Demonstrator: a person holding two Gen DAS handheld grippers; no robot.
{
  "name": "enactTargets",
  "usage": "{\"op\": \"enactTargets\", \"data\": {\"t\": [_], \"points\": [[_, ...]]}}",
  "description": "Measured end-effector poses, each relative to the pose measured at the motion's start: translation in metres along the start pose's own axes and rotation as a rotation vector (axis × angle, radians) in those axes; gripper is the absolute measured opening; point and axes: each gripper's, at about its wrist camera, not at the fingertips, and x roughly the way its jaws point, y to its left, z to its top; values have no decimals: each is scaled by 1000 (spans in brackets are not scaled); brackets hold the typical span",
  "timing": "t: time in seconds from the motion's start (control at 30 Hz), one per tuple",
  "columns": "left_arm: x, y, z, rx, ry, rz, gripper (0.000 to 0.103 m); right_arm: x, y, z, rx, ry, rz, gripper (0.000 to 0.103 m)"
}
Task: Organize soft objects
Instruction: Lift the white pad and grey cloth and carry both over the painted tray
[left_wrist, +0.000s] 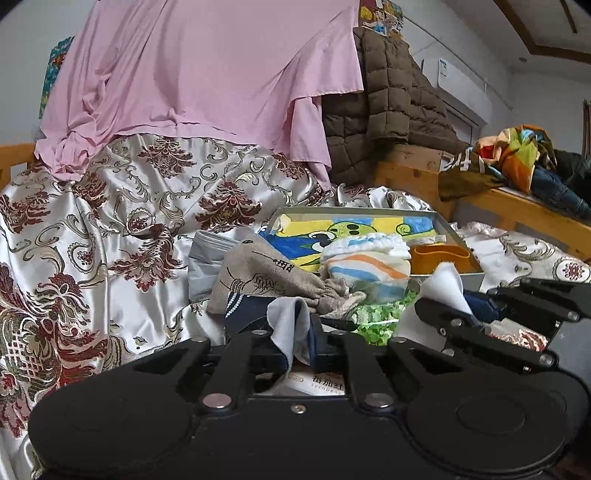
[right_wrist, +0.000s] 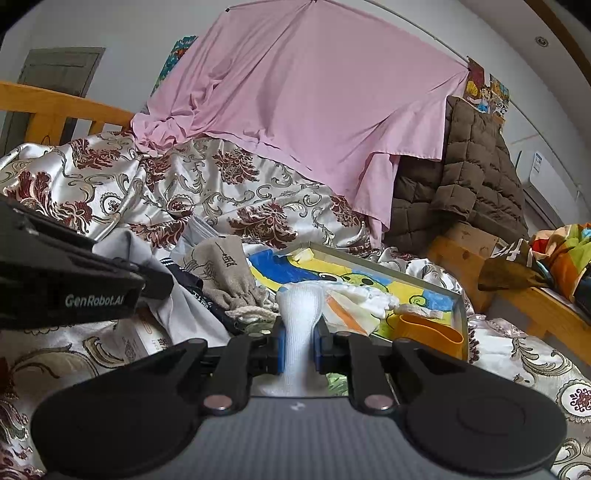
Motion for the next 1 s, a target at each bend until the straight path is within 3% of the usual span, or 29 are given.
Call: {"op": "enactTargets", "data": {"t": [0.23, 0.43, 0.73, 1.0], "points": [[-6, -3, 6, -16, -40, 24, 4, -2, -2, 2, 7, -11, 2, 16], [-19, -14, 26, -35, -103, -2, 4, -7, -12, 7, 44, -30, -7, 16], [-33, -37, 50, -40, -157, -45, 4, -22, -45, 18, 117, -92, -47, 16], [-16, -54, 78, -61, -172, -74, 4, -9, -84, 34, 183, -136, -42, 16]]}}
